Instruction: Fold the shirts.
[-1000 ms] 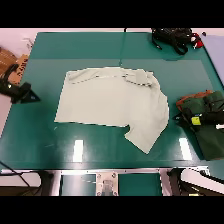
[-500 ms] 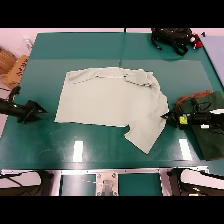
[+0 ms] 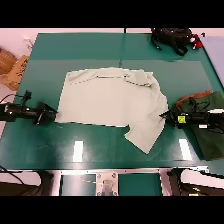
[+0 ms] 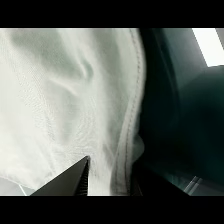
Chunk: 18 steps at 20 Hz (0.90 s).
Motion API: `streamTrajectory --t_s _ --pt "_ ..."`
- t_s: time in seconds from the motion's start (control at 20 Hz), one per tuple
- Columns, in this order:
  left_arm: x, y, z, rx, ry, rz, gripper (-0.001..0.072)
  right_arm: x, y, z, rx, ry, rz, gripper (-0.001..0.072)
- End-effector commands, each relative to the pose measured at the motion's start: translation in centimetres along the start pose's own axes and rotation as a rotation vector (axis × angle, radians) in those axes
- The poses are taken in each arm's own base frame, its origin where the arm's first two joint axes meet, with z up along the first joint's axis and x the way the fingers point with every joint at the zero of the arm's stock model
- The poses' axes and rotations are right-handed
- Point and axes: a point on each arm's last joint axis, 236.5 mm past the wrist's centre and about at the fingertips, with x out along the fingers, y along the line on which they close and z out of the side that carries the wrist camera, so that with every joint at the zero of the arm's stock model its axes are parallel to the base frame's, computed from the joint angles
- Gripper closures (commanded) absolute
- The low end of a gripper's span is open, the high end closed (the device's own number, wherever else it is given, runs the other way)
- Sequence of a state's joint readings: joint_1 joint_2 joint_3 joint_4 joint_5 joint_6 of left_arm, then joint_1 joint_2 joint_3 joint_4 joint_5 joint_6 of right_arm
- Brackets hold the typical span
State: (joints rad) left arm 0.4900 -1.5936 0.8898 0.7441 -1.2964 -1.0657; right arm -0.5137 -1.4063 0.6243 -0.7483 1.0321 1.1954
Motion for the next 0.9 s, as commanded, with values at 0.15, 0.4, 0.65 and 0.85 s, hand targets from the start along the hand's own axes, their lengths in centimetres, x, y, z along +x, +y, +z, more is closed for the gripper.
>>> streamTrajectory --t_s 0.15,0.4,0.65,0.85 --pt "2.8 -0.4 -0.6 0.071 0.054 0.001 0.0594 0.0 -1.1 0.7 -0.023 -0.030 -0.045 0.0369" --pt "2.6 -0.5 0.1 0.099 0.037 0.009 0.0684 0.0 -0.9 0.3 -0.024 -0.012 -0.038 0.0541" --pt "-0.9 -5.2 0.8 0.201 0.071 -0.051 0.0685 -2.6 2.4 1.7 -0.107 -0.027 0.006 0.0695" --pt "-8.7 -14.1 2.0 0.469 -0.119 -0.039 0.0685 -12.1 11.7 4.8 -0.334 -0.240 0.065 0.0695"
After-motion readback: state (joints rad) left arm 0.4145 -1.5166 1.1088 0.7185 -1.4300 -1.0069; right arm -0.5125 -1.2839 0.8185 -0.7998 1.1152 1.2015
